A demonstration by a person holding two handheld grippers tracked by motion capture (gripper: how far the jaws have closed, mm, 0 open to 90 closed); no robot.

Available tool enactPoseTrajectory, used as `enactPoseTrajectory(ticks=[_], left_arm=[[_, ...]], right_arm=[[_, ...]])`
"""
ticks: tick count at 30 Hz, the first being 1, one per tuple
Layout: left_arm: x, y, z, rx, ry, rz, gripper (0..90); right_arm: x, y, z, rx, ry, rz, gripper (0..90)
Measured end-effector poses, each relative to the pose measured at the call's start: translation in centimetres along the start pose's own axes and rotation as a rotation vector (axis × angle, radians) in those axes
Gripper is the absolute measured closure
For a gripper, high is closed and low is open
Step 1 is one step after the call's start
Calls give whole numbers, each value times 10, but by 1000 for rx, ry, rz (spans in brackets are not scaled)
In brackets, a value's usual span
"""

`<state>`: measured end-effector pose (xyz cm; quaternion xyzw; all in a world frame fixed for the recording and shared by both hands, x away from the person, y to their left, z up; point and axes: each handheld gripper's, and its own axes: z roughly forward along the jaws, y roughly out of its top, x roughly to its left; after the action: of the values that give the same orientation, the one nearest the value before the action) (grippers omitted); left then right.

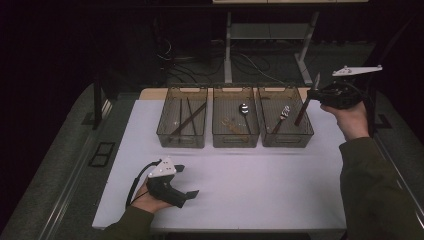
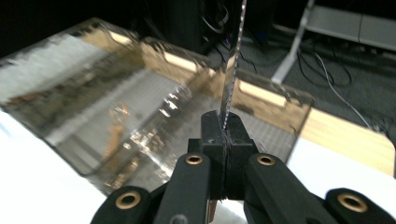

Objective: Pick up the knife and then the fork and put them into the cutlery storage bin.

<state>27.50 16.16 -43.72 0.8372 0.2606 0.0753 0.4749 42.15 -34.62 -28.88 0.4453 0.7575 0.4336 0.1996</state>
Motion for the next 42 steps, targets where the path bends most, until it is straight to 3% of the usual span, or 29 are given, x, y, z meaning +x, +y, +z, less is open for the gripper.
enactPoseTrajectory(ticks=[7, 13, 21, 42], left_arm=[[0, 0, 1, 1, -7, 4, 0], [-1, 0, 1, 11, -4, 8, 0], [-1, 0, 1, 8, -8, 8, 0], [-1, 0, 2, 12, -13, 7, 0]], right_arm=[[-12, -11, 17, 125, -54, -11, 894], [-12, -18, 21, 204, -53, -21, 893], [-9, -24, 36, 270, -35, -20, 893], [-6, -24, 76, 220, -39, -18, 893]])
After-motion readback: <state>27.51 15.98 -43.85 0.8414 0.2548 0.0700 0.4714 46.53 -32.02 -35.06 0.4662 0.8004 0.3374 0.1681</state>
